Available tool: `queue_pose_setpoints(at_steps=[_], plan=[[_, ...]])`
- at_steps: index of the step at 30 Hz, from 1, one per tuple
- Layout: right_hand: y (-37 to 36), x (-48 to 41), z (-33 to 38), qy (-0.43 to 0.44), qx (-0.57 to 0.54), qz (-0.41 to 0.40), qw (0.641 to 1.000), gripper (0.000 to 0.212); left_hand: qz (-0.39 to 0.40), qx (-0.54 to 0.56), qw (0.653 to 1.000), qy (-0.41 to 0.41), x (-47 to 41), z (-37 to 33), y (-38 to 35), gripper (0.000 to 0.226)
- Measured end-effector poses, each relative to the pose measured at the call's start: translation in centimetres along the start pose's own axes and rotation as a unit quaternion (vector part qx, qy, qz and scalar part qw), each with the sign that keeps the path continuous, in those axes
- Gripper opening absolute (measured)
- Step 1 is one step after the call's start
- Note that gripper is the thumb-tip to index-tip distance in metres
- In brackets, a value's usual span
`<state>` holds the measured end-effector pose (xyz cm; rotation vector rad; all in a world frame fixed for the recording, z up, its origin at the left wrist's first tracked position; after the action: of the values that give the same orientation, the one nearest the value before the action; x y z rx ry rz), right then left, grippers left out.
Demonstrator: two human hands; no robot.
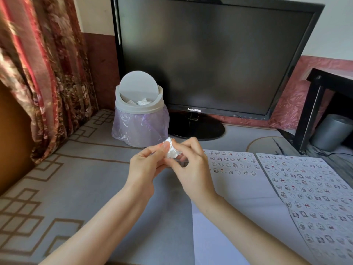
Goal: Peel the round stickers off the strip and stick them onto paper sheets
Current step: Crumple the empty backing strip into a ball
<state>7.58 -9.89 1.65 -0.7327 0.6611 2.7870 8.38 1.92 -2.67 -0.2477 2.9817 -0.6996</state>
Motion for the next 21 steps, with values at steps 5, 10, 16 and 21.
queue_pose_setpoints(at_steps=[5, 10, 16, 21], plan=[[0.4, -0.5, 0.6, 0.062, 0.028, -0.027, 0.997, 0.024, 0.033, -0.043, 0.999, -0.005, -0.3, -0.5, 0.2, 0.030], [0.9, -0.8, 0.8, 0.076, 0.002, -0.013, 0.997, 0.011, 0.052, -0.062, 0.997, -0.021, -0.5, -1.0, 0.2, 0.023], [0.1, -2.0, -0.9, -0.070, -0.081, 0.085, 0.991, 0.011, 0.074, -0.129, 0.988, -0.050, -1.1, -1.9, 1.0, 0.012], [-1.3, -2.5, -0.9, -0.109, -0.063, 0.212, 0.969, 0.024, 0.151, -0.157, 0.976, -0.017, -1.6, -2.4, 0.9, 0.010]])
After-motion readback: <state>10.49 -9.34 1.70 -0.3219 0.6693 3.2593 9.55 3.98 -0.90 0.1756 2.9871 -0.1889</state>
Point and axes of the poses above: each hand's wrist, its own x-axis away from the middle knuckle, its own y-axis out of the back of the hand, z = x × y, the point moved 9 cm from there along -x, towards the middle knuckle, and after that the axes turned 11 degrees about -y, right-handed, at the moved point
